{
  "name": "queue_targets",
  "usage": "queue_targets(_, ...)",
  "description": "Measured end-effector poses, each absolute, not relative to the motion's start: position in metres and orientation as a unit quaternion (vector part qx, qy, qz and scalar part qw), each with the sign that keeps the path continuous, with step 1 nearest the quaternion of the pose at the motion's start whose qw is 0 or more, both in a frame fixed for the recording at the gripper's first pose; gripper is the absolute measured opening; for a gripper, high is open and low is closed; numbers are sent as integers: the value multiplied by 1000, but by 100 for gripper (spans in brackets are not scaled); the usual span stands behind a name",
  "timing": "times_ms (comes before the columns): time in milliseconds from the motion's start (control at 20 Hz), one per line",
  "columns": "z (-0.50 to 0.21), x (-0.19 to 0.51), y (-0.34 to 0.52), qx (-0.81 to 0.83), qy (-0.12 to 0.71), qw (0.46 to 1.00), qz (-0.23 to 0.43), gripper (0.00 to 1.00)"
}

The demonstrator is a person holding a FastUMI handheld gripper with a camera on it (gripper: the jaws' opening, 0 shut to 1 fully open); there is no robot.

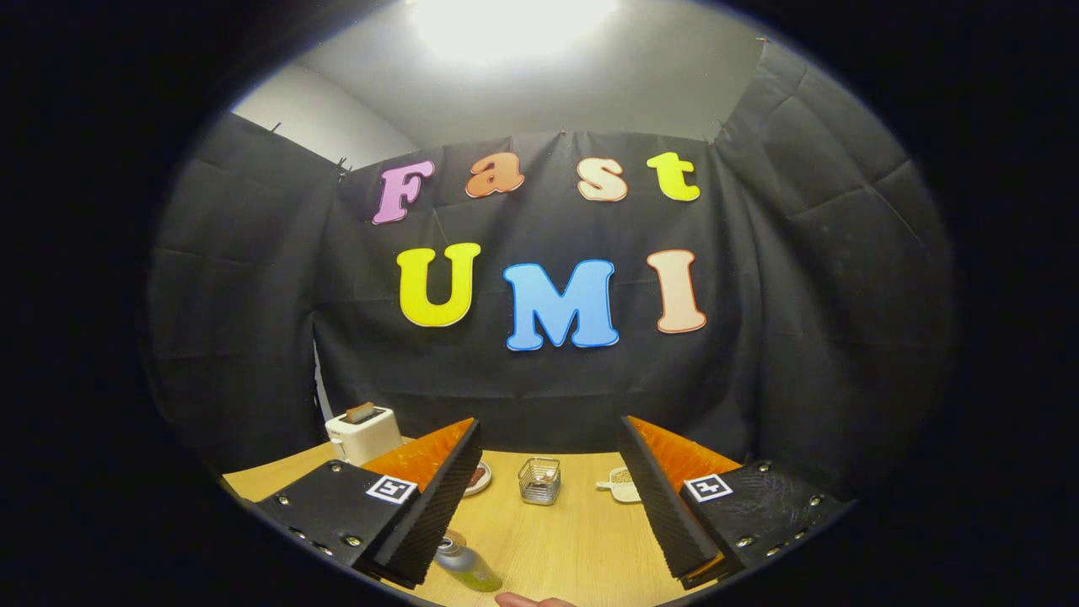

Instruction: Take the bottle from table, then pour the juice into the cup, finally place the bottle on the coaster

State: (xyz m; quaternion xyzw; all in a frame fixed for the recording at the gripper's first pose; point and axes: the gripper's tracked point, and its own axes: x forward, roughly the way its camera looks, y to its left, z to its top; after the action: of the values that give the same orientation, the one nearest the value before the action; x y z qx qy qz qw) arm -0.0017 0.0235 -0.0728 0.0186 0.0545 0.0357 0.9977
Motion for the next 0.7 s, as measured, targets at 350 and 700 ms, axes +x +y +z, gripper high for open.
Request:
queue_targets(350, -110, -8, 39, 35, 49, 997, 47, 100)
queue_targets(700, -163, -21, 76, 28, 50, 996, 68, 100)
